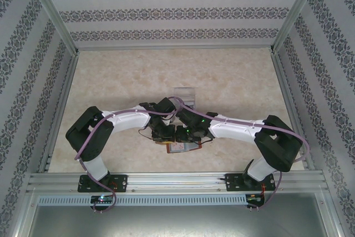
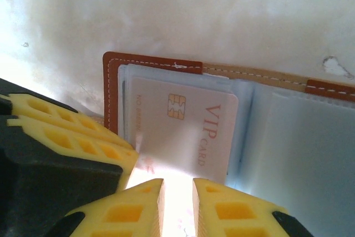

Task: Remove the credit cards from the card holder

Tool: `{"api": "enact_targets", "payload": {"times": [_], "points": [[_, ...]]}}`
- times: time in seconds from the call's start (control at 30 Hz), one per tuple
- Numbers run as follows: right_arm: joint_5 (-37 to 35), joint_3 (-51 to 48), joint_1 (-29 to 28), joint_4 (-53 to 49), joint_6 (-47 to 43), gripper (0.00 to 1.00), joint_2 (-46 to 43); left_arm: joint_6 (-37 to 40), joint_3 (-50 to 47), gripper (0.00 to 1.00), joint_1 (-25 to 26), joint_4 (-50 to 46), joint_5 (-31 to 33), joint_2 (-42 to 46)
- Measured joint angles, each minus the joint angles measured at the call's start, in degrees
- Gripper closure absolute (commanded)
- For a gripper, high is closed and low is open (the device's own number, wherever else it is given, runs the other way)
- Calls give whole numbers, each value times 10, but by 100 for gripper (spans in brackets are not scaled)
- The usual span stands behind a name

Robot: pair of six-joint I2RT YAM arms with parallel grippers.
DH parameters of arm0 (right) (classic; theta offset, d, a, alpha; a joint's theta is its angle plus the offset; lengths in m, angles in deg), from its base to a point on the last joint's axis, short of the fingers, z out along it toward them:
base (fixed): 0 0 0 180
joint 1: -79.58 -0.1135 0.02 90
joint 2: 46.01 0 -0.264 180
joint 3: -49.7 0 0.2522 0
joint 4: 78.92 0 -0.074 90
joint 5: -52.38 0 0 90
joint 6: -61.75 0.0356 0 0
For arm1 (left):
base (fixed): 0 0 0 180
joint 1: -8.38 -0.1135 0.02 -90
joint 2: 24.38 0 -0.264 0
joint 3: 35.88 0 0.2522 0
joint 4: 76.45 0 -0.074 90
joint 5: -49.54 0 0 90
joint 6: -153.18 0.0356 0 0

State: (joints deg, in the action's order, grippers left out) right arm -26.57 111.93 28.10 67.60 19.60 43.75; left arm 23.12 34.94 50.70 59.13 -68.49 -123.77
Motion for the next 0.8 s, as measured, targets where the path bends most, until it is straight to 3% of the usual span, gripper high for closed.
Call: {"api": "enact_targets", "payload": {"times": [0.2, 0.8], "points": [[0, -2, 0, 3, 0, 78, 19, 0, 0, 85, 0, 0, 0, 0], [-27, -1, 0, -20, -7, 65, 15, 0, 4, 85, 0, -8, 6, 0]]}}
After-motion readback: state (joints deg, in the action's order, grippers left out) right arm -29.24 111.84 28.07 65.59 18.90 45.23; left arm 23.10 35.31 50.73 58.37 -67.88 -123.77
